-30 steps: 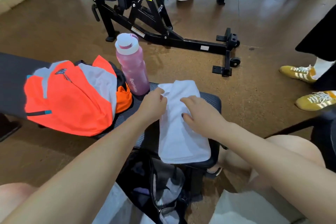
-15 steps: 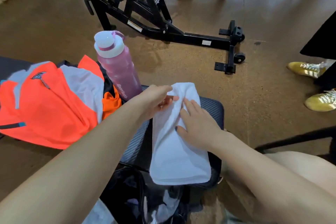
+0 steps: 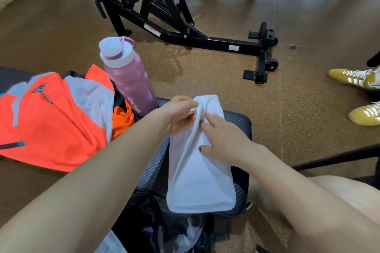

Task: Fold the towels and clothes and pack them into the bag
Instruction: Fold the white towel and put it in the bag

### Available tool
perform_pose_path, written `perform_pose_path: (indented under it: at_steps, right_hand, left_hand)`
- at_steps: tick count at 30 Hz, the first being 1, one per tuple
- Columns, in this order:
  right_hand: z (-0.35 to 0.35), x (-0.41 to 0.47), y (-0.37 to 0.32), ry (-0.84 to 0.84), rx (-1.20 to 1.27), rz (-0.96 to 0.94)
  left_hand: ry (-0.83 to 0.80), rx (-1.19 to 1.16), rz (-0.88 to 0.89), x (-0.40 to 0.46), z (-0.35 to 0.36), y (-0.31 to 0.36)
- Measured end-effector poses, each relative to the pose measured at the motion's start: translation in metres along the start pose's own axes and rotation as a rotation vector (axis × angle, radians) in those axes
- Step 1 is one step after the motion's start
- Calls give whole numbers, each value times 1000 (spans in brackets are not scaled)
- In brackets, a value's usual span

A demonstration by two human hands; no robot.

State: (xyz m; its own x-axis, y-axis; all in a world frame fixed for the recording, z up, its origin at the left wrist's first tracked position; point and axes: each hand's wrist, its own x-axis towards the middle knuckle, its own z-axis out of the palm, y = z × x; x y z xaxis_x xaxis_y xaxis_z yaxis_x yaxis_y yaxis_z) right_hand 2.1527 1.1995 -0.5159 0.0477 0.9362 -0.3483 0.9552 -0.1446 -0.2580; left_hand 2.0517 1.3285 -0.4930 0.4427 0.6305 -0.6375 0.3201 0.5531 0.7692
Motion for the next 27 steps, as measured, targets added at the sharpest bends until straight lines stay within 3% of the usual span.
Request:
perform_pose_path:
  at_steps: [2,5,8,13,20,25,27]
  right_hand:
    - [-1,0,-1,-15,1,4]
    - [-3,-2,-2,-31,-9,10]
    - [-4,-3,-3,-34,-5,15]
    - [-3,-4,-3,-28,-15,8]
    - [1,-4,-6,80,-24,-13]
    - [0,-10,-9,135,13,-56]
    - [0,-11,-10,125,8,-67]
  left_hand:
    - [10,-69,16,0,1,2]
    - [180,-141,38,3,0,-2]
    - [396,-92,166,0,-6,-7]
    - [509,-28,260,-4,-21,-6]
    - [441,231,251,1,-28,-18]
    - [511,361,365,4,-32,-24]
    - [499,537,465,5,-35,-28]
